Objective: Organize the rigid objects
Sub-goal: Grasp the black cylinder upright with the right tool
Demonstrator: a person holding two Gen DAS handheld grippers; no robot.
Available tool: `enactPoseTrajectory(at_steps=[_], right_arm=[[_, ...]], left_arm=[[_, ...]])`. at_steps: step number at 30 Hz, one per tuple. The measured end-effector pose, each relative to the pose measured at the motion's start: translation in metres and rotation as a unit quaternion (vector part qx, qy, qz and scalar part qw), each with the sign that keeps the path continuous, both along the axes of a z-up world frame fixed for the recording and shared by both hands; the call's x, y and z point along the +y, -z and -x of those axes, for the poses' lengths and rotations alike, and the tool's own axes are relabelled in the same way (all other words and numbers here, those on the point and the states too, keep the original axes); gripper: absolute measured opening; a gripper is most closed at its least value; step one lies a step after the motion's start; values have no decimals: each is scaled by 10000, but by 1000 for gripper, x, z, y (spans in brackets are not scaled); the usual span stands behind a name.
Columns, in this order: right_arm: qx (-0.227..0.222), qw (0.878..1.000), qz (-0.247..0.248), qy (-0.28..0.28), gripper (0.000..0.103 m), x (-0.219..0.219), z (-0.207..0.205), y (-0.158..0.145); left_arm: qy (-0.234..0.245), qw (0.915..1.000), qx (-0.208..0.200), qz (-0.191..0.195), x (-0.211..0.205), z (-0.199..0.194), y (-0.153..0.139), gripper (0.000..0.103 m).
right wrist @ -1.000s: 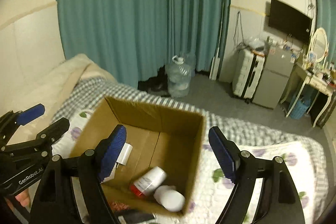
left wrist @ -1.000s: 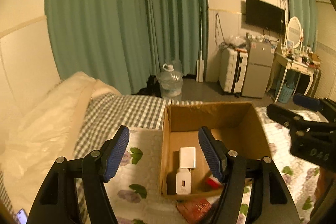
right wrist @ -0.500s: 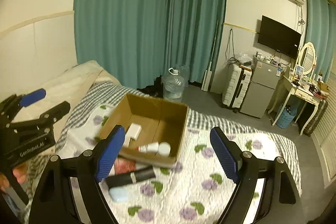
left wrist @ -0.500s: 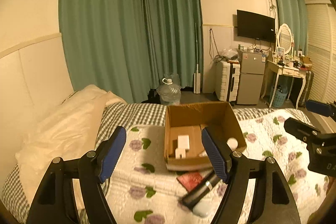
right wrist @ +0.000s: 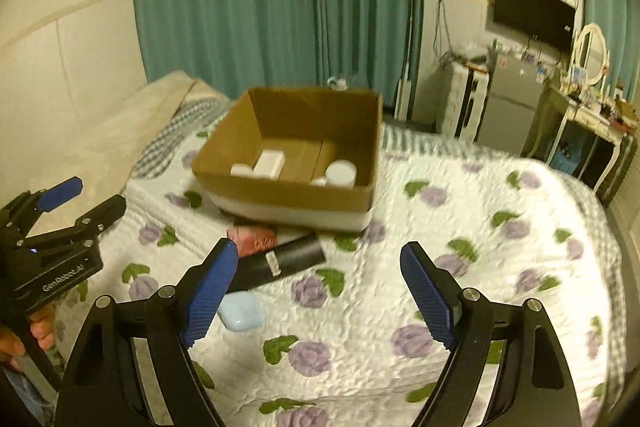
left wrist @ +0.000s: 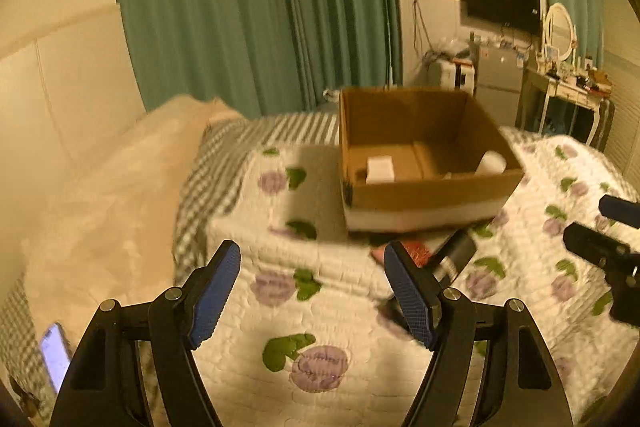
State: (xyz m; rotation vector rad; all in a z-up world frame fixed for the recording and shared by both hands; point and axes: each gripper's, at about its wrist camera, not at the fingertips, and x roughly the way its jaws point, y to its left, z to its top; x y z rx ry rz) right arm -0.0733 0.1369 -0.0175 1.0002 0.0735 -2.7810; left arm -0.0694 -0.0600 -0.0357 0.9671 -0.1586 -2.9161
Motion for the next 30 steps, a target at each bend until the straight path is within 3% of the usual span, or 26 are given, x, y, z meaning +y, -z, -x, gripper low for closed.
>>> enactPoseTrajectory(at_steps=[5,9,14,26,30], right_arm=[[-518,9982,-79,-302,83,-27,17,51],[-912,9944,-229,-474,83,-46,26,84],[-1134,9924,-263,-393,83,-55,41,101],[-1689,9840,495,281,83,-65,93,124],[-1934,9790,505,407,84,-68,107,139]], left_arm=[[95,9989,-462,50,-5,9,47,77],[78,9971,-756,-21,-11,11,67,77],[-51,9965,-822,-110,-17,16,73,77],[-446,9938,-976,-297,-33,26,82,77],[-476,9934,-1001,-308,-35,27,83,77]])
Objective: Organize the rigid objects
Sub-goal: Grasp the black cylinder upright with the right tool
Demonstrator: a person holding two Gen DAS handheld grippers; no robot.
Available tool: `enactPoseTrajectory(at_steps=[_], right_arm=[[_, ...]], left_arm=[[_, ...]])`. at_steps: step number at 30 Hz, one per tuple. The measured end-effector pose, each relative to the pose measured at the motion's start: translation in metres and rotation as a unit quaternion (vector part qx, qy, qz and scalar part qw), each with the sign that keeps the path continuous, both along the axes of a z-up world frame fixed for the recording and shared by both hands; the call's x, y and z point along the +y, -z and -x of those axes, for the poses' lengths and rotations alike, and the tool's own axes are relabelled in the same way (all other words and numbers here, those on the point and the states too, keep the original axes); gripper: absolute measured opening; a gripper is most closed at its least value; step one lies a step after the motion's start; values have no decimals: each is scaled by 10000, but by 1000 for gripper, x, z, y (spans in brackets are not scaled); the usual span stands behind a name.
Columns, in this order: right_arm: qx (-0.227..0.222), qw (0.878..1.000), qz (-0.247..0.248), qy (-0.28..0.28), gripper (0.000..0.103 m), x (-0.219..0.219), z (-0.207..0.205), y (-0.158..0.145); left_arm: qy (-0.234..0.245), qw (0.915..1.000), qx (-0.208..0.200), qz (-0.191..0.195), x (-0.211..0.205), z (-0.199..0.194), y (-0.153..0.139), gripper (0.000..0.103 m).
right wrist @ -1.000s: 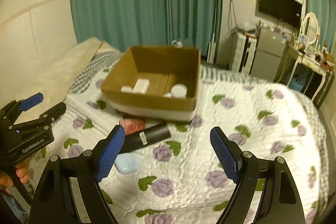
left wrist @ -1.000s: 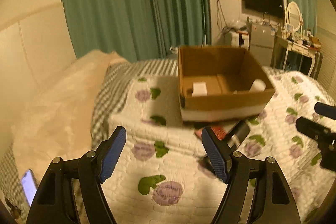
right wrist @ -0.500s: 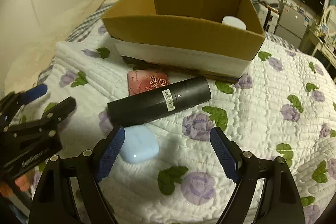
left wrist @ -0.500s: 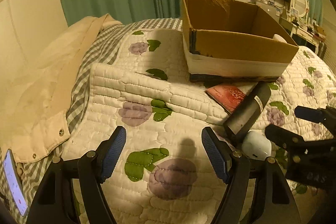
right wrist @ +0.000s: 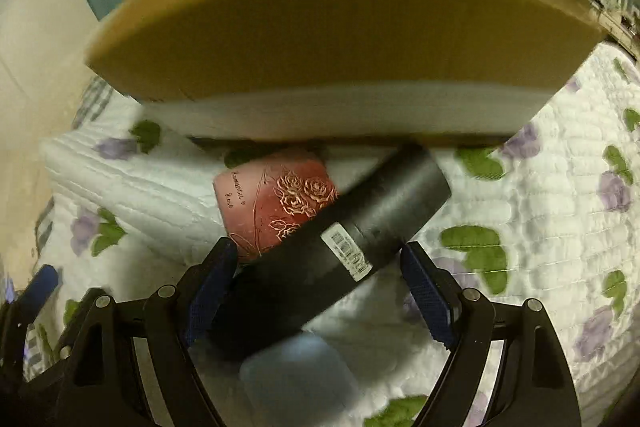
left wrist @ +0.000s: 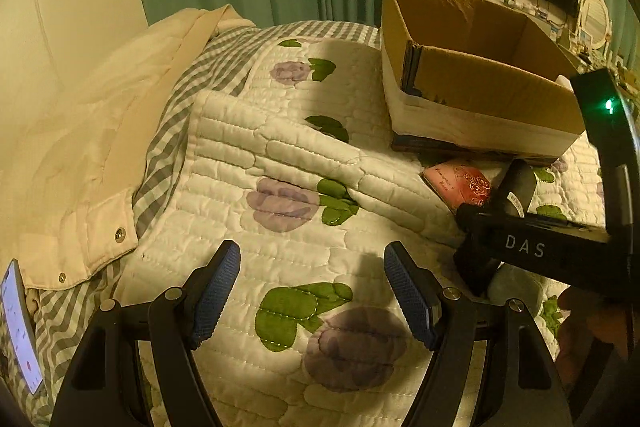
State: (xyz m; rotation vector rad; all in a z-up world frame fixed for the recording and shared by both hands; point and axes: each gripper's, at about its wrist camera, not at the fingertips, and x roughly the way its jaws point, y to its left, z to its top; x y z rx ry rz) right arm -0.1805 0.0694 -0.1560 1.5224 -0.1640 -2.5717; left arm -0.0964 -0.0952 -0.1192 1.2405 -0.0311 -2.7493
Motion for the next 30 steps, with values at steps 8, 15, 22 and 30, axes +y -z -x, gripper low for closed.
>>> enactPoseTrajectory(at_steps=[8,15,22,30], right_arm=[[48,9990,444,-54,55,25,-22,-10],[370,9987,175,-290,0,45,-53,-47],[394,9983,68,-424,0,64,-68,-55],[204,9973,113,-698,45,32,-55,-28]], left_arm=[[39,10000,54,27,1,-3,-3,77],[69,9999,91,30,2,-7,-9,77],[141,9998,87,66,9,-11,-12,77],[95,9999,54,1,5,-9,-9,77]])
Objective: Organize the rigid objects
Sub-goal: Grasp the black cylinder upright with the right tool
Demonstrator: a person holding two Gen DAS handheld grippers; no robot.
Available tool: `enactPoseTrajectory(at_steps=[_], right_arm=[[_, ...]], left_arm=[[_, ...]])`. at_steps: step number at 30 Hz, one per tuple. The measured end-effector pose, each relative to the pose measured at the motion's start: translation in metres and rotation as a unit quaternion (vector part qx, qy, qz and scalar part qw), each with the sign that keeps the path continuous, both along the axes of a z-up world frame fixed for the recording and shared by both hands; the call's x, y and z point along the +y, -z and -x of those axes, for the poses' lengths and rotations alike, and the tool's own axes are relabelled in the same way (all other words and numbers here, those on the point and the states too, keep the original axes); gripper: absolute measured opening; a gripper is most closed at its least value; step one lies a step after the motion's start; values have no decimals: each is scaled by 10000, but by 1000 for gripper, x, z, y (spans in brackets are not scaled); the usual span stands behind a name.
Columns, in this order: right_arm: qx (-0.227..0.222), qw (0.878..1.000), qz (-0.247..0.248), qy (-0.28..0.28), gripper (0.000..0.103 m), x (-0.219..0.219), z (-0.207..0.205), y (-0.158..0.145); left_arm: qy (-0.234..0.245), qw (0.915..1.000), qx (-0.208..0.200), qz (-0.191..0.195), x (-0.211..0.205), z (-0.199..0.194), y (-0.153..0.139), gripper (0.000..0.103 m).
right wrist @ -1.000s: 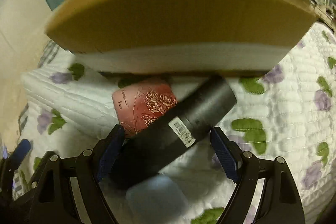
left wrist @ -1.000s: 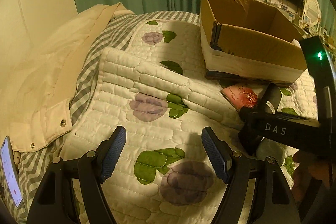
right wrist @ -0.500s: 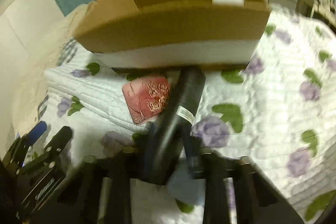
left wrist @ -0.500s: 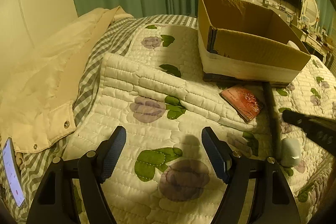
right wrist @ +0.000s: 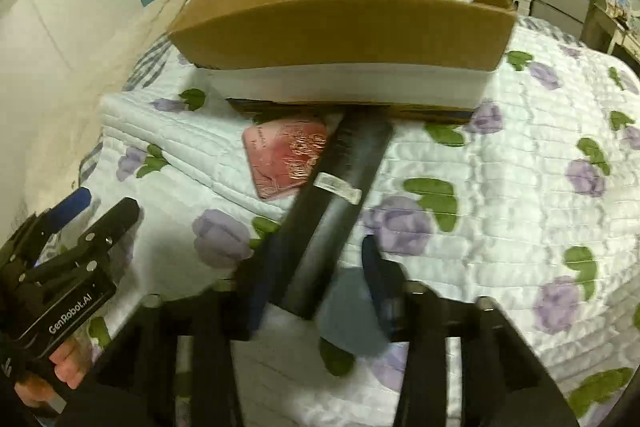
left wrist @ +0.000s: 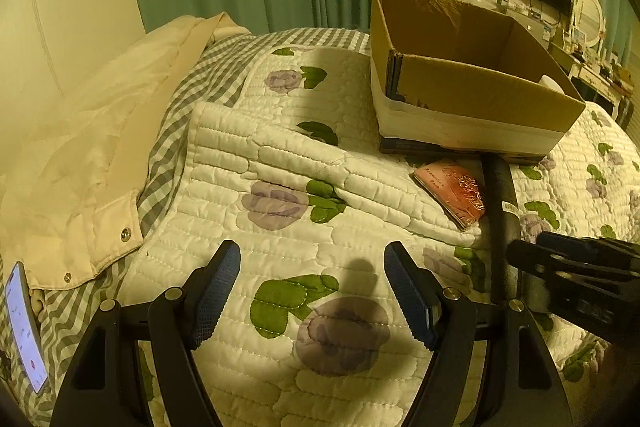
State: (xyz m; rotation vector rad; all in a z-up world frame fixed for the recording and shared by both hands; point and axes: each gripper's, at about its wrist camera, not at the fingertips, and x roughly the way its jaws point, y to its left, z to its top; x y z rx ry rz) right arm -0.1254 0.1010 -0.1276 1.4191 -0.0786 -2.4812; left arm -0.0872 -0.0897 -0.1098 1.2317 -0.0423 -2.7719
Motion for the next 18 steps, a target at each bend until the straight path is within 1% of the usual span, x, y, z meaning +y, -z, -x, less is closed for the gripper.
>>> enactPoseTrajectory(at_steps=[2,3,5,7,10,12,14,18], right_arm=[[-52,10000,-63,41,45,-5,9,9],[-85,9999,-69,39,48,-7,16,14],[-104,9998,-107,158,51,-10,28,21],[-157,9994,-117,280,52,-10,37,26],[-259,9992,92,285,51,-5,45,33],[-224,9992,133,299,46,-1,42,30],[-146,9993,170,309,44,3,36,24],[153,9995,160,245,42,12,9,-1]], left_arm=[[-16,10000,-18,-34,-1,1,1,77],[-19,10000,-22,-47,-2,1,2,77],[-15,10000,-44,-86,-3,2,2,77],[-10,9999,-67,-101,-3,3,3,77],[1,9999,-88,-70,0,2,4,77],[12,9999,-97,-26,2,1,3,77],[51,9999,-90,-10,4,-1,-1,77],[137,9999,-78,-54,13,-4,-8,77]])
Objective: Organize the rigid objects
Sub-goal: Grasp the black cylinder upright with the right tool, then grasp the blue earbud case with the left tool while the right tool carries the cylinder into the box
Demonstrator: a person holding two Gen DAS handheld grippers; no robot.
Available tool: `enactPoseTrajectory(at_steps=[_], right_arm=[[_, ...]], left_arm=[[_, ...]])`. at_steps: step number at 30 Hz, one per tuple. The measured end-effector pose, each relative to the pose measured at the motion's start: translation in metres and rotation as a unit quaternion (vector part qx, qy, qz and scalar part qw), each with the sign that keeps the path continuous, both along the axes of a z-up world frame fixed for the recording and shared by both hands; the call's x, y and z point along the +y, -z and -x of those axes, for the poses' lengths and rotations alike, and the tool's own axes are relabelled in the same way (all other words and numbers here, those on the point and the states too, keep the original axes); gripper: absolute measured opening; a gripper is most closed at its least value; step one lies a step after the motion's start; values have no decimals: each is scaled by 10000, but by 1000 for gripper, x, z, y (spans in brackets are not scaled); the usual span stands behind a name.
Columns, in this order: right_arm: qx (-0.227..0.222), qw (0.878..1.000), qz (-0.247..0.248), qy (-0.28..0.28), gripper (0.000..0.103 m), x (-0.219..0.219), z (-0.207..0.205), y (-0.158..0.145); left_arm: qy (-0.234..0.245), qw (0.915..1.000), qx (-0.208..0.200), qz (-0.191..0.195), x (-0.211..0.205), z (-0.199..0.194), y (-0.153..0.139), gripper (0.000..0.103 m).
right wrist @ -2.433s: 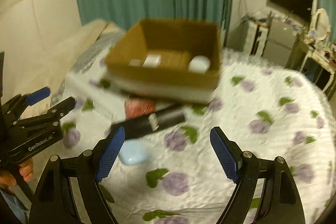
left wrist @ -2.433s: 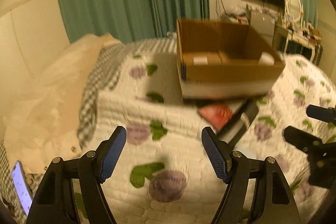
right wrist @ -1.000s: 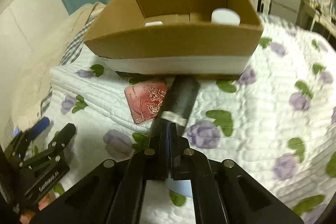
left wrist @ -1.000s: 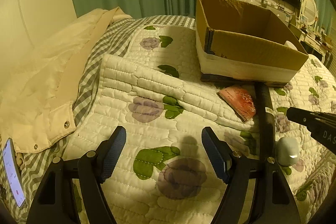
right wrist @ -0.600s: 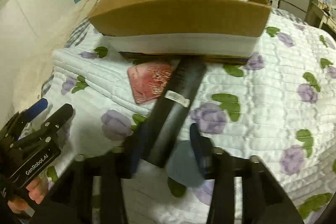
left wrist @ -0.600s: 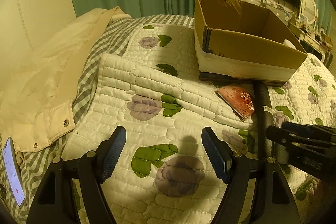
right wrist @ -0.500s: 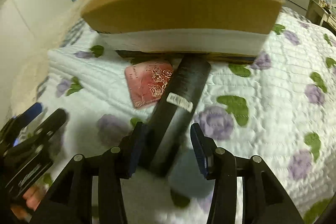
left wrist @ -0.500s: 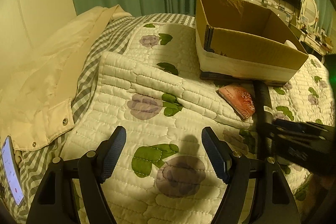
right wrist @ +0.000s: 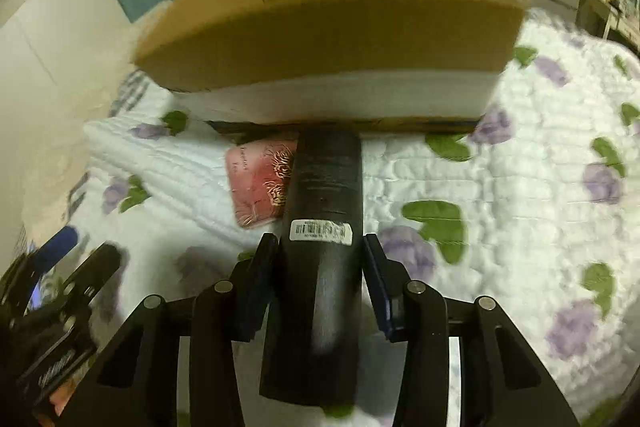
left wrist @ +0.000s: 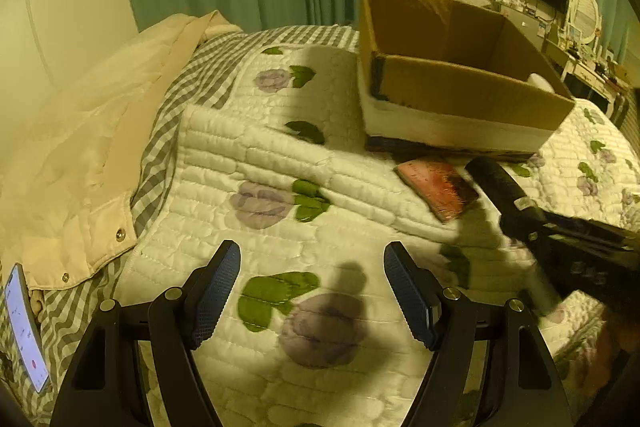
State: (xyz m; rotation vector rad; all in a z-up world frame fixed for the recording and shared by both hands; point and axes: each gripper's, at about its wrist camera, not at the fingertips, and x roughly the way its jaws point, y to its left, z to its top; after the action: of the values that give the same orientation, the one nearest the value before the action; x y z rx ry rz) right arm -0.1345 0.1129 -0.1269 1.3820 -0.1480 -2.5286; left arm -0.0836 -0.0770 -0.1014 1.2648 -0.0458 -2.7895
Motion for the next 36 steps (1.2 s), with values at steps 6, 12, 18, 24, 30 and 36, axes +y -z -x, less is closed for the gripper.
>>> enactPoseTrajectory(at_steps=[6,12,18,24,30,36], right_arm=[[389,9991,-127,-55,41,23,-21,-41],[528,9963,-677,11,41,47,-35,-46],[169,9972,-484,536,41,99,-28,-30],[-259,9975,-219,616,42,108,-18,-10],[-511,9962,-107,693,42,111,-13,-1],[-668,9949,-251,708,44,109,-10,6]], left_arm=[[234,9997,23,-76,25,-4,-12,77],[471,9986,-123,-185,59,1,-6,77],[861,9952,-372,-279,102,5,11,77],[1288,9892,-649,-275,138,9,32,77],[2063,9749,-778,-305,168,4,37,77],[2221,9688,-1079,-211,183,9,55,71]])
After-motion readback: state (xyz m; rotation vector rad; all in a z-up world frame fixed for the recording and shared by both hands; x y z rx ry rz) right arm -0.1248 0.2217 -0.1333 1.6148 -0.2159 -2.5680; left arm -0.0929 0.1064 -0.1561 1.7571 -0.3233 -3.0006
